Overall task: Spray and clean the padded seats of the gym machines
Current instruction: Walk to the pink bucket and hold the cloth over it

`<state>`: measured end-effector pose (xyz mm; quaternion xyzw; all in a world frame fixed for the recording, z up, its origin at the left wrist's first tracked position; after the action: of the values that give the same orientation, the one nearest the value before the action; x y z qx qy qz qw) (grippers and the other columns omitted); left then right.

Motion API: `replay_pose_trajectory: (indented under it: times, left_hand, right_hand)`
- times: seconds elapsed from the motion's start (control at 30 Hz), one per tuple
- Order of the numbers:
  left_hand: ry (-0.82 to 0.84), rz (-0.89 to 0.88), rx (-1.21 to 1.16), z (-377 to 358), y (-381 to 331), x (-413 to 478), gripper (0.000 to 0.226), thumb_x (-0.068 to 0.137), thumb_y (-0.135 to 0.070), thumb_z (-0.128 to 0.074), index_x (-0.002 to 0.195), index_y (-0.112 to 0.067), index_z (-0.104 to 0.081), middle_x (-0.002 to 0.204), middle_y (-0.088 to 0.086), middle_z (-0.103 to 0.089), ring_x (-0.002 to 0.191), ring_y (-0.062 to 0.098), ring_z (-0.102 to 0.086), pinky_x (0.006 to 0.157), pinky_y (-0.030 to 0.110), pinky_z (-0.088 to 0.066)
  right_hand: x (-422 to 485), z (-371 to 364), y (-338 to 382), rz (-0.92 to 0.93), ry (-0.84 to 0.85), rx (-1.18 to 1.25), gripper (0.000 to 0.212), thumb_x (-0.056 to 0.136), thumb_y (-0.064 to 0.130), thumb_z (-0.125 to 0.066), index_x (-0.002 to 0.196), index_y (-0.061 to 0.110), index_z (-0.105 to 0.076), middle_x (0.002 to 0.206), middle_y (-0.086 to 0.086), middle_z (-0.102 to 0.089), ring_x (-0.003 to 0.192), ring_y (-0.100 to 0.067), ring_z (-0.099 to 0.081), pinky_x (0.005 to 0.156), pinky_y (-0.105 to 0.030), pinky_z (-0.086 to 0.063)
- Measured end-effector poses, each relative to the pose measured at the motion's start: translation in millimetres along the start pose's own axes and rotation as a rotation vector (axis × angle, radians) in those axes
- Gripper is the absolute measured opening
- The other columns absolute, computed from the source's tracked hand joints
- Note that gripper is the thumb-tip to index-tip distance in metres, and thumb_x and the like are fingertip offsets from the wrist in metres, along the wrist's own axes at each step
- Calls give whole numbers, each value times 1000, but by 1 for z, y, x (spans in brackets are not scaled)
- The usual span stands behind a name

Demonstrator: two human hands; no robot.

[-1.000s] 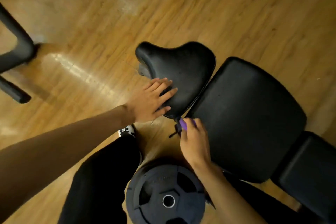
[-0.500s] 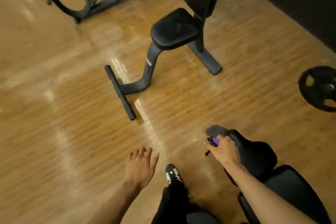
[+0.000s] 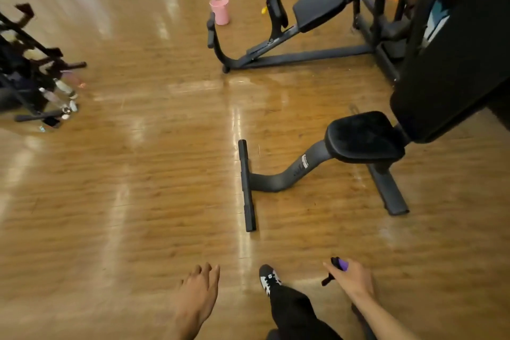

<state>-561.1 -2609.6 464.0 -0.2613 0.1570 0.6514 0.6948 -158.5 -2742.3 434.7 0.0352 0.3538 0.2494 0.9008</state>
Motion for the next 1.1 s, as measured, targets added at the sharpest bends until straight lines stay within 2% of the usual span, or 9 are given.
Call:
replay_pose_trajectory:
  times: [0.07,0.2,0.33,0.5,0.63,0.73,0.9,1.0,1.1]
  left_hand:
    - [-32,34,-48,17,12,13,44,106,-54,-24,115,-27,-56,114,0,-61,110,27,-63,92,40,-47]
    - [-64,139,-116,45,39,39,48,107,-52,-31,131,-19,-57,130,5,-61,114,29,-63,92,37,-50]
    - [-68,185,-145,67,71,66,51,106,-54,-33,134,-19,-57,132,5,-61,115,29,-63,90,38,-50]
    - [-53,227,-174,81,118,93,54,104,-57,-30,128,-17,-58,126,6,-62,115,30,-60,95,42,-46]
    - [-22,247,-201,87,167,130,57,104,-58,-24,126,-21,-61,120,3,-64,116,29,-57,100,45,-41]
    - [-10,239,-232,98,203,168,56,104,-58,-23,119,-23,-64,118,1,-64,115,26,-57,96,42,-44]
    - [-17,177,-249,148,251,233,51,105,-56,-29,110,-21,-65,112,2,-65,109,27,-61,92,40,-46]
    - [-12,137,-216,185,273,267,50,105,-55,-30,107,-19,-65,111,1,-67,107,27,-62,90,41,-42]
    - [-7,111,-202,217,293,307,48,105,-55,-31,106,-20,-64,113,-1,-67,106,25,-63,90,40,-43]
  right_hand:
    - [10,-2,30,15,21,-10,39,83,62,-66,71,24,-66,69,2,-67,67,-14,-63,54,-27,-43]
    - [29,-16,99,85,80,9,38,83,61,-65,76,24,-70,69,2,-68,67,-15,-64,54,-24,-44]
    - [28,-34,165,151,111,-63,35,83,60,-66,78,25,-67,72,3,-67,68,-15,-63,55,-27,-48]
    - [33,-59,254,259,94,-188,47,83,72,-58,75,25,-66,72,3,-65,65,-16,-62,51,-24,-42]
    - [46,-90,322,283,107,-261,42,84,68,-61,79,27,-66,72,2,-66,65,-15,-62,50,-24,-44]
    - [51,-108,371,257,88,-240,37,86,62,-64,82,25,-67,75,2,-66,70,-16,-62,60,-30,-52]
    - [50,-111,458,198,-35,-100,34,86,57,-67,80,23,-66,80,-2,-67,87,-26,-63,78,-39,-54]
    - [50,-114,503,158,-60,-119,36,86,59,-66,82,23,-66,88,-5,-70,97,-31,-63,73,-35,-45]
    - [57,-124,544,142,-55,-133,37,85,62,-64,82,24,-64,91,-4,-70,97,-31,-64,67,-33,-42]
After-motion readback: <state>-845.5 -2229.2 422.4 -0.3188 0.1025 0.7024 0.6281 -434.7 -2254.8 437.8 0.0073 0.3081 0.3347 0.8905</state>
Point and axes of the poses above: each hand's wrist, its own x-axis towards the middle knuckle, its own z-axis out of the back of the hand, y = z × x, the point moved 9 cm from there along x, towards the middle knuckle
